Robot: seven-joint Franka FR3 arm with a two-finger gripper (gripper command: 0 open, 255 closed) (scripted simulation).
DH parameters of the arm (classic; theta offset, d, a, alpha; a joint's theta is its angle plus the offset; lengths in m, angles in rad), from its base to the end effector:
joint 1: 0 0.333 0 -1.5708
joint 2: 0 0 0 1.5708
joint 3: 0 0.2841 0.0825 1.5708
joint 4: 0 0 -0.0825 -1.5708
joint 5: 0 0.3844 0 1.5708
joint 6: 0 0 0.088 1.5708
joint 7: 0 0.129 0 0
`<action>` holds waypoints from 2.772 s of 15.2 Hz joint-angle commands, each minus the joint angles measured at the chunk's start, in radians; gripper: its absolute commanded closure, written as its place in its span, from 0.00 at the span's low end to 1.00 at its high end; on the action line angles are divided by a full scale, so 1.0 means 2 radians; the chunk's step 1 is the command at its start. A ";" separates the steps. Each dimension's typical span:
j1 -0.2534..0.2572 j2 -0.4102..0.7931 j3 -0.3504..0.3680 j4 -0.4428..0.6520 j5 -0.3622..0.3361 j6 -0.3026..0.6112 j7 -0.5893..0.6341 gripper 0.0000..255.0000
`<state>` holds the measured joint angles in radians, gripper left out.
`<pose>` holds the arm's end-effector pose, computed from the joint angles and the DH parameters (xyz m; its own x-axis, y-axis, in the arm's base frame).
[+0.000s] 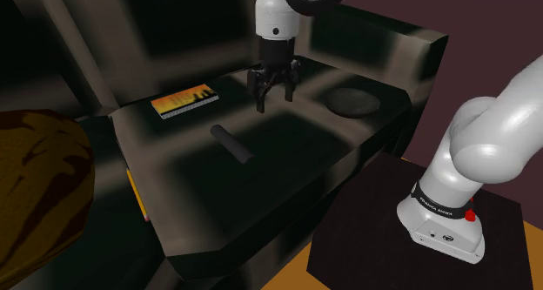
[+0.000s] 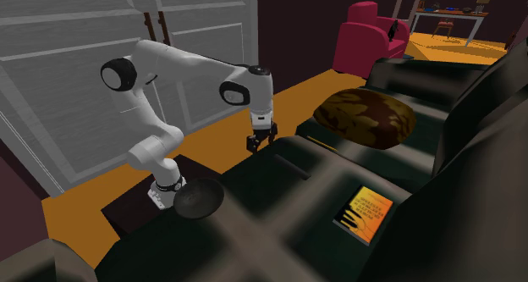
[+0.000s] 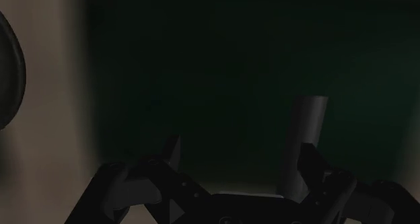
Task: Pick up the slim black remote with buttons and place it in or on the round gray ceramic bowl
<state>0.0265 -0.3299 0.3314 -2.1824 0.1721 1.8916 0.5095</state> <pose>0.4364 0.1873 0.4664 0.9760 -0.2174 -0.0083 -0.2175 -0.9740 -0.0629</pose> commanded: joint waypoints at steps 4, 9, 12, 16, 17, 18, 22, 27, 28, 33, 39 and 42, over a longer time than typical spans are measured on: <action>0.000 0.093 0.033 0.045 -0.021 0.047 0.062 0.00; 0.010 0.190 0.053 0.109 -0.059 0.076 0.127 0.00; 0.011 0.197 0.053 0.096 -0.062 0.095 0.129 0.00; 0.013 0.209 0.053 0.081 -0.067 0.120 0.133 0.00; 0.014 0.210 0.053 0.079 -0.068 0.124 0.133 0.00; 0.014 0.210 0.053 0.079 -0.068 0.124 0.133 0.00; 0.014 0.210 0.053 0.079 -0.068 0.124 0.133 0.00; 0.014 0.210 0.053 0.079 -0.068 0.124 0.133 1.00; 0.014 0.210 0.053 0.079 -0.068 0.124 0.133 1.00; 0.014 0.210 0.053 0.078 -0.068 0.124 0.133 1.00; 0.013 0.200 0.053 0.095 -0.063 0.098 0.131 1.00; 0.012 0.193 0.053 0.108 -0.061 0.079 0.130 1.00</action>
<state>0.0502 0.0628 0.4376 -1.9756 0.0482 2.0661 0.7705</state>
